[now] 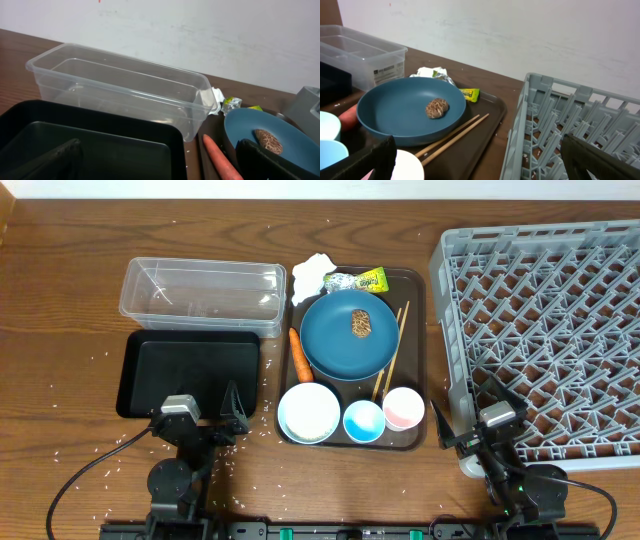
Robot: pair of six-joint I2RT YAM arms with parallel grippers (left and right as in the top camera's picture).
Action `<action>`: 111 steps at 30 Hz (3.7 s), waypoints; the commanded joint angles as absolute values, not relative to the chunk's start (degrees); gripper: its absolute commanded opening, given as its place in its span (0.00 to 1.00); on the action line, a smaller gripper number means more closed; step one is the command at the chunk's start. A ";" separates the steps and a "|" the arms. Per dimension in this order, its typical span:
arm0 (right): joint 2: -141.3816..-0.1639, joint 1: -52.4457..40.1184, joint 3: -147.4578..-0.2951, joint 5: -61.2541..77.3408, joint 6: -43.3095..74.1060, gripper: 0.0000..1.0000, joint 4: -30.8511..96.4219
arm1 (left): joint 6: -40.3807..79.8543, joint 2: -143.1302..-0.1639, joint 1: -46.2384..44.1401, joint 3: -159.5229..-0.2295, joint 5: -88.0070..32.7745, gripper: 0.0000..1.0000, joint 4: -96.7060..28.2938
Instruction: Sort waste into correct bins and load items into the dishwasher rack
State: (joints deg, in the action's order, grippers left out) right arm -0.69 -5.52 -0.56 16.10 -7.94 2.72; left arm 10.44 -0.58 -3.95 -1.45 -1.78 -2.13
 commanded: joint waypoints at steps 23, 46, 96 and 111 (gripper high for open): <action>-0.38 -4.80 -1.15 18.37 -0.71 0.99 2.61 | 10.83 -0.30 -3.95 -2.96 -13.54 0.98 -3.33; -51.75 -4.80 -61.71 21.91 6.83 0.99 47.51 | 6.63 -66.85 -15.11 -79.13 -30.37 0.98 -60.49; -67.20 9.37 -65.08 13.26 18.13 0.99 62.00 | 18.31 -105.45 -45.36 -76.93 -9.23 0.17 -55.75; -67.20 9.37 -65.08 11.79 18.13 0.99 62.00 | 18.13 -103.61 -45.30 -73.34 -9.23 0.06 -53.91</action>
State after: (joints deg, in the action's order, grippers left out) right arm -67.13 8.88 -64.03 12.78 18.85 61.93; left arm 18.20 -104.97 -45.45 -72.66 -9.06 -53.56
